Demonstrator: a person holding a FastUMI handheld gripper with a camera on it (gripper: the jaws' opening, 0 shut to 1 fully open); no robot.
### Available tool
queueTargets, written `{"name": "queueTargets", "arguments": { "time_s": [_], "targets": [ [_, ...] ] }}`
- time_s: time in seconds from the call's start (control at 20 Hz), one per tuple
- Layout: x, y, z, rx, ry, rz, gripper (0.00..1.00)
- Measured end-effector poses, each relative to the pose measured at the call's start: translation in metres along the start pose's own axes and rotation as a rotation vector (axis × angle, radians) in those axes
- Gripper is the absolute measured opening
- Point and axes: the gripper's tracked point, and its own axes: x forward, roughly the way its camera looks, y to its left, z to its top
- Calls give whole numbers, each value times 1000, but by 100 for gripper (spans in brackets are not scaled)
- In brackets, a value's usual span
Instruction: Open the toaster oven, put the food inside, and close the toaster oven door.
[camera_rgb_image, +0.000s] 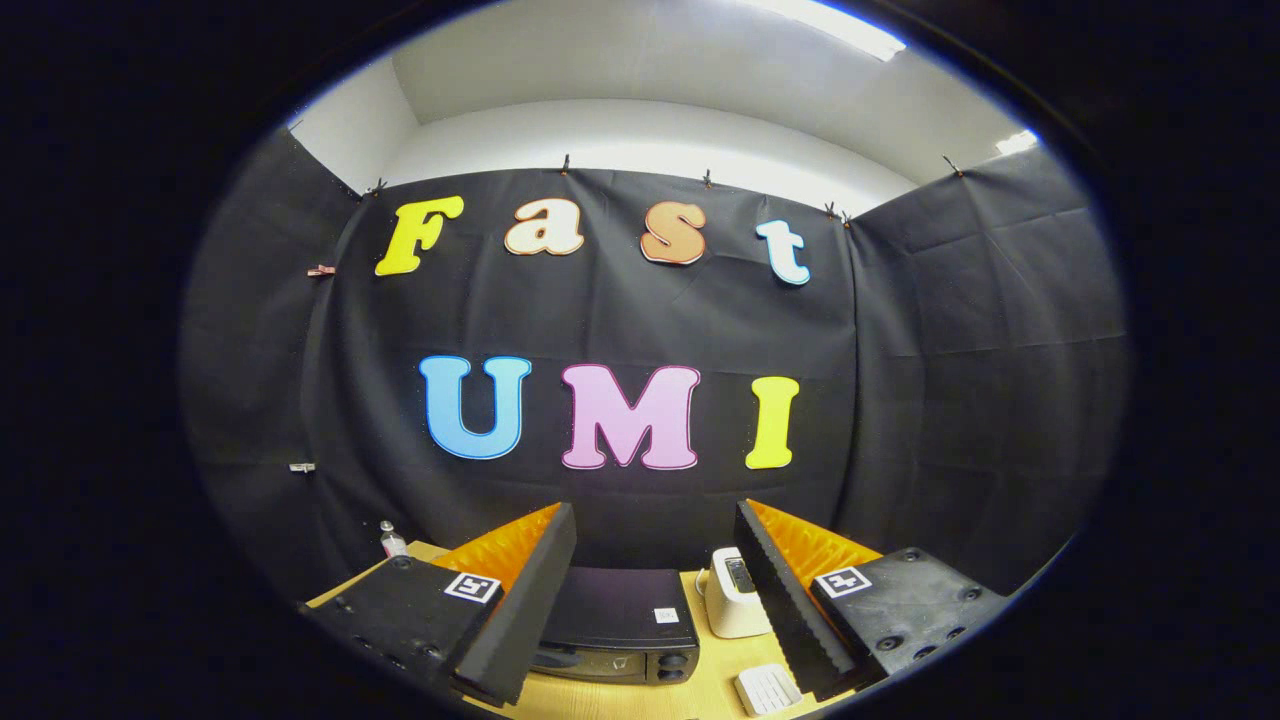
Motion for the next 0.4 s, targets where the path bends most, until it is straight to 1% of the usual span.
{"name": "queueTargets", "arguments": {
  "time_s": [0.4],
  "targets": [
    [-5,1,-6,3,18,4,98]
  ]
}}
